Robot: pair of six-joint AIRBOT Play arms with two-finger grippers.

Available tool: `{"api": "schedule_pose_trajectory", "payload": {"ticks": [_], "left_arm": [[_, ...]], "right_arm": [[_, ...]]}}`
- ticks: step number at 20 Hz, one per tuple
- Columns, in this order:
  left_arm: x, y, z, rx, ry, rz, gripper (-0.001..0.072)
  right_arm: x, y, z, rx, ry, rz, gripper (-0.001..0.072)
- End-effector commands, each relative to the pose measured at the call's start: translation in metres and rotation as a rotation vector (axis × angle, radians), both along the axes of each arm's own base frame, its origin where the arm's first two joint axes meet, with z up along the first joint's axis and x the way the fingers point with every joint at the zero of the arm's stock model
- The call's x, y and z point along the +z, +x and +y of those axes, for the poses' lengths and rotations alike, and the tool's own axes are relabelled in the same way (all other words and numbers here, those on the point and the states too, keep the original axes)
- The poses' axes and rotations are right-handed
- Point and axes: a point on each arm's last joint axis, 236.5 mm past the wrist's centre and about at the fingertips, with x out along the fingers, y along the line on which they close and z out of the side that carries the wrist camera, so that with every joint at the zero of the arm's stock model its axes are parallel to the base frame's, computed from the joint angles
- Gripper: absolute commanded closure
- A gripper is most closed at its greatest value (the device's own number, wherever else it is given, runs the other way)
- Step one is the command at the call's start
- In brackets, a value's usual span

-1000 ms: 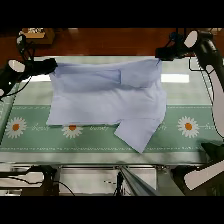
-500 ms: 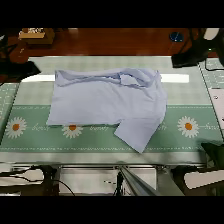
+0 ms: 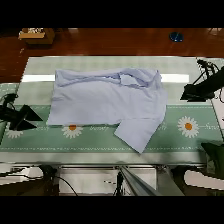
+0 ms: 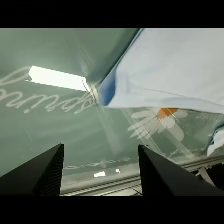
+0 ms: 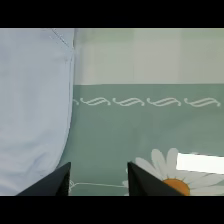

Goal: Fold the shirts.

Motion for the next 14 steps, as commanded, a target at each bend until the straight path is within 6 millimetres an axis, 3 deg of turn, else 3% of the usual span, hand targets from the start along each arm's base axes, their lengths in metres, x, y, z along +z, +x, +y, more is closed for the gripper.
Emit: {"api": "schedule_pose_trajectory", "payload": {"ticks": [1,5,11,12,13,14], "left_arm": [[-0.019,-0.011,-0.014,0.046,-0.056,-0.005,0.0157],[-0.031,0.016,-0.013,0.135,-0.026,-0.098,0.0157],[-0.049,0.046,-0.021,0.097,0.065,-0.180,0.0160],[-0.055,0.050,-0.025,0.080,0.078,-0.185,0.0184],[-0.058,0.051,-0.032,0.054,0.082,-0.177,0.0266],[-0.061,0.049,-0.031,0.043,0.108,-0.165,0.0451]], "right_arm": [[-0.010,-0.004,0.002,-0.047,0.054,-0.035,0.0275],[-0.007,0.000,0.011,-0.057,0.097,-0.052,0.0275],[-0.003,0.002,0.021,-0.066,0.142,-0.058,0.0275],[-0.002,0.003,0.023,-0.069,0.153,-0.061,0.0275],[-0.001,0.004,0.025,-0.074,0.162,-0.063,0.0275],[0.000,0.005,0.026,-0.076,0.168,-0.065,0.0275]]}}
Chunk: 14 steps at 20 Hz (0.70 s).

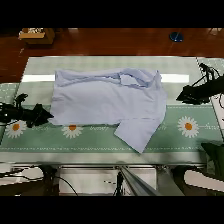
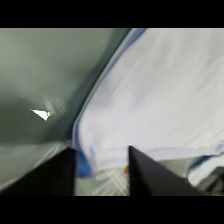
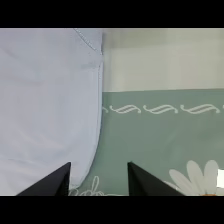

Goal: Fold the shirts.

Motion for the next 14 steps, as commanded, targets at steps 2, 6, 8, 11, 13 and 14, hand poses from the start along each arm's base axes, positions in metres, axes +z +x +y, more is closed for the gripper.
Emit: {"api": "schedule_pose_trajectory", "payload": {"ticks": [2,6,8,11,13,14], "left_arm": [[-0.013,0.008,-0.006,-0.058,0.064,-0.023,0.0682],[-0.008,-0.004,-0.012,-0.106,0.020,-0.008,0.0683],[-0.007,-0.006,-0.013,-0.127,0.012,-0.014,0.0683],[-0.006,-0.006,-0.014,-0.145,0.010,-0.026,0.0682],[-0.005,-0.004,-0.015,-0.146,0.004,-0.034,0.0683],[-0.004,-0.003,-0.016,-0.148,-0.002,-0.044,0.0683]], "right_arm": [[0.005,0.001,0.008,-0.008,0.039,-0.005,0.0275],[-0.013,-0.054,-0.010,0.033,-0.017,0.165,0.0275],[-0.026,-0.070,0.003,-0.064,0.093,0.161,0.0273],[-0.044,-0.073,0.032,-0.166,0.223,0.104,0.0234],[-0.059,-0.075,0.053,-0.190,0.267,0.095,0.0234],[-0.065,-0.073,0.064,-0.201,0.285,0.082,0.0234]]}}
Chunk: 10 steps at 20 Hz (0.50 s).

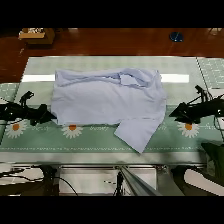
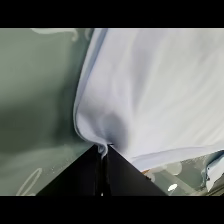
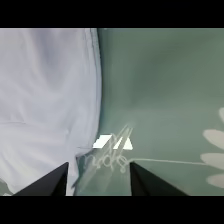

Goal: Fold the shirts.

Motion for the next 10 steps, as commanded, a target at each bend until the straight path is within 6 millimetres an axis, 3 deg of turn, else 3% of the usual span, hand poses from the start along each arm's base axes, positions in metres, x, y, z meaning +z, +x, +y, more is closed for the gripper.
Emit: {"api": "schedule_pose_trajectory", "payload": {"ticks": [1,8,9,10], "left_arm": [[0.002,-0.001,-0.002,-0.022,-0.010,-0.012,0.0683],[0.011,0.012,-0.012,0.001,-0.063,-0.063,0.0683],[0.013,0.015,-0.014,0.012,-0.076,-0.072,0.0683],[0.015,0.019,-0.015,0.023,-0.087,-0.080,0.0683]], "right_arm": [[-0.020,0.006,0.034,-0.096,0.074,-0.055,0.0234],[-0.049,0.012,0.077,-0.091,-0.023,-0.059,0.0243],[-0.054,0.009,0.083,-0.075,-0.017,-0.042,0.0337],[-0.056,0.006,0.088,-0.062,-0.015,-0.031,0.0492]]}}
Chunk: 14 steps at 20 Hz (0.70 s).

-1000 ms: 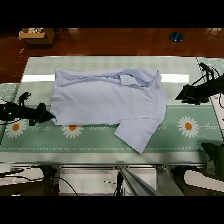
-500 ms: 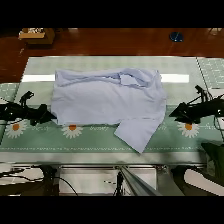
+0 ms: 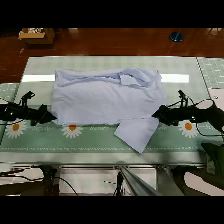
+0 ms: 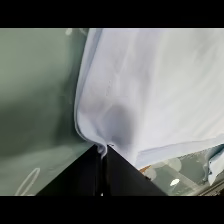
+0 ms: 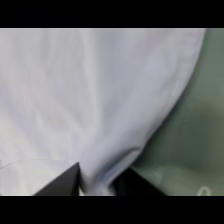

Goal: Fold the shirts.

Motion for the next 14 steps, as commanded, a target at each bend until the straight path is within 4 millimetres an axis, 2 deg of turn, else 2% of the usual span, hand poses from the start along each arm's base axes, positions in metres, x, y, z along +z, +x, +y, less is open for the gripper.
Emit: {"api": "schedule_pose_trajectory", "payload": {"ticks": [1,3,4,5,6,7,8,9,10,11,12,13,14], "left_arm": [[0.012,0.015,-0.009,0.035,-0.059,-0.047,0.0683],[0.032,0.027,-0.015,0.019,-0.108,-0.103,0.0684],[0.052,0.039,-0.020,0.008,-0.152,-0.156,0.0684],[0.087,0.056,-0.026,-0.003,-0.220,-0.251,0.0684],[0.131,0.075,-0.030,0.002,-0.295,-0.369,0.0684],[0.186,0.095,-0.031,0.028,-0.375,-0.508,0.0684],[0.254,0.112,-0.027,0.063,-0.450,-0.686,0.0685],[0.324,0.119,-0.023,0.097,-0.494,-0.868,0.0685],[0.388,0.115,-0.022,0.109,-0.525,-1.024,0.0685],[0.449,0.100,-0.027,0.084,-0.518,-1.171,0.0685],[0.494,0.080,-0.039,0.028,-0.472,-1.273,0.0685],[0.532,0.054,-0.057,-0.049,-0.394,-1.361,0.0685],[0.559,0.030,-0.073,-0.107,-0.295,-1.421,0.0685]], "right_arm": [[-0.010,-0.004,0.016,0.011,-0.014,0.019,0.0680],[0.012,0.005,0.024,0.080,0.014,-0.062,0.0685],[0.036,0.015,0.027,0.139,0.013,-0.143,0.0685],[0.066,0.027,0.027,0.180,0.000,-0.234,0.0685],[0.107,0.043,0.024,0.212,-0.035,-0.352,0.0685],[0.158,0.060,0.020,0.230,-0.079,-0.492,0.0685],[0.214,0.072,0.016,0.237,-0.130,-0.641,0.0685],[0.282,0.080,0.010,0.226,-0.186,-0.809,0.0685],[0.344,0.080,0.002,0.196,-0.247,-0.951,0.0685],[0.409,0.073,-0.009,0.145,-0.315,-1.087,0.0685],[0.467,0.058,-0.023,0.084,-0.381,-1.199,0.0685],[0.514,0.041,-0.034,0.026,-0.433,-1.286,0.0685],[0.557,0.020,-0.043,-0.028,-0.474,-1.364,0.0685]]}}
